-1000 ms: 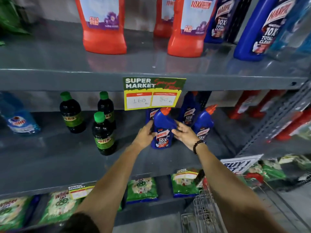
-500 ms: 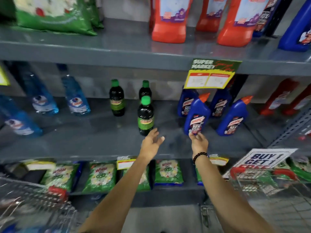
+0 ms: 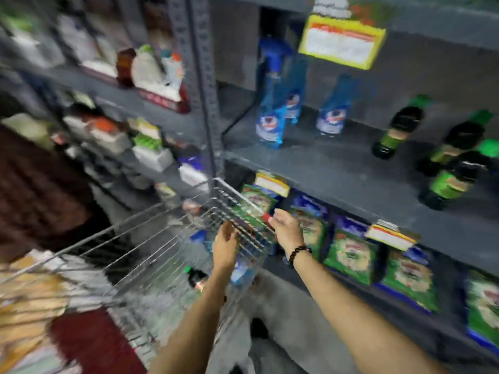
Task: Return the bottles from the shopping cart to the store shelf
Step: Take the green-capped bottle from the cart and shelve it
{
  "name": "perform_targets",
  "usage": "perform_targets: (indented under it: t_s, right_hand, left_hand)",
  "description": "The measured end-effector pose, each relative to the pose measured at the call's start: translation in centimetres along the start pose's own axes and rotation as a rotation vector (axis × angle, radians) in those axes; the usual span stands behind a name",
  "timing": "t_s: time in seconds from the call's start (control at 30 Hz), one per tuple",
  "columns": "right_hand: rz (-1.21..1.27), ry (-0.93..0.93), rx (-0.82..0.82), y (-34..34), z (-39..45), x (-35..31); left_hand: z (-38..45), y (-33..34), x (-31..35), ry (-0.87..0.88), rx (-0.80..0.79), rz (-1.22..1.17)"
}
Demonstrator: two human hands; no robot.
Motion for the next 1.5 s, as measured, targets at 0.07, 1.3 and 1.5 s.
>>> perform_targets:
  t_s: [0.07,1.3,1.5]
  right_hand:
    - [-0.136,0.076,-0.109,6.4,1.2,0.9]
    - [-0.929,0.376,-0.619,30.9,9.0,23.3]
    - [-0.487,0.432,-0.800,29.4,4.0,11.1]
  left_hand:
    - [0.8,-5.2,-3.3,-0.108,0.128,-0.046]
    - [-0.2,-12.7,-31.8,-0.685,0.391,-0.611]
    - [3.0,-17.3,-19.7,-0.434,0.176,-0.474]
Point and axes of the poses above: each hand's wrist, its own z-axis towards the middle knuckle, its own y-axis out of the palm, x = y × z, the point moved 9 cm from there along z, towards the middle knuckle, and after that the axes turned 11 degrees about y, right-handed, at the moved point
